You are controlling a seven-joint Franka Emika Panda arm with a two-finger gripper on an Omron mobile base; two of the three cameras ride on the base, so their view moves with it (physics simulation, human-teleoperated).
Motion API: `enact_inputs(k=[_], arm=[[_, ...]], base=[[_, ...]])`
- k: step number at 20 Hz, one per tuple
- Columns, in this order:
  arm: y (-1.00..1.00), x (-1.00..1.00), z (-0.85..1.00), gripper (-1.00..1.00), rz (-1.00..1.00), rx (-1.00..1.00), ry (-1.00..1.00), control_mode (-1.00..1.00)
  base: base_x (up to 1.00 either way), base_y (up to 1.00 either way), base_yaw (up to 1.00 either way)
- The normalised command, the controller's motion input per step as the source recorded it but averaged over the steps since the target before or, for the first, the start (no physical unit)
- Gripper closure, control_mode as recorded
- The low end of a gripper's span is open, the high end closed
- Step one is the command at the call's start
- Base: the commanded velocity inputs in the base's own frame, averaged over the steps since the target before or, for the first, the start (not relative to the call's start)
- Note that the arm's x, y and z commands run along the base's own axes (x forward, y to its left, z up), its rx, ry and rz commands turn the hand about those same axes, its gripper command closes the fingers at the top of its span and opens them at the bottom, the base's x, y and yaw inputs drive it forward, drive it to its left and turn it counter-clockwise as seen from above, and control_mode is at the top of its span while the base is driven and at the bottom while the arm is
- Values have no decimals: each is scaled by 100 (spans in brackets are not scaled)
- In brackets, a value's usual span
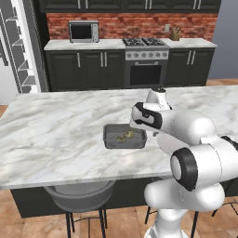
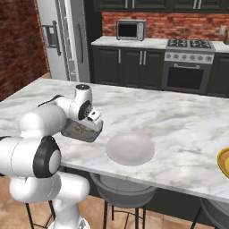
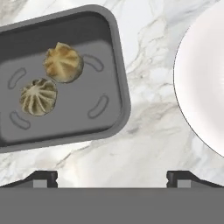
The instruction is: Place two dumplings into each of the tupperware containers and then place the containers in the fridge.
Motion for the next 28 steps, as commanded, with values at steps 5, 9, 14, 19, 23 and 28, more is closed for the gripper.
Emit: enact_inputs(k=[5, 9, 14, 19, 23, 28], arm=[[-42, 34, 0, -100, -20, -2, 22, -100], [-20, 21, -11, -100, -8, 0, 5, -100], [0, 25, -29, -100, 0, 0, -8, -100], [0, 6, -54, -100, 0, 0, -12, -100], [1, 14, -35, -100, 3, 0, -13, -100], [13, 41, -22, -100, 13, -1, -10, -100]], base=[[0, 0, 0], [0, 0, 0], [0, 0, 0], [0, 0, 0], [0, 0, 0], [0, 0, 0]])
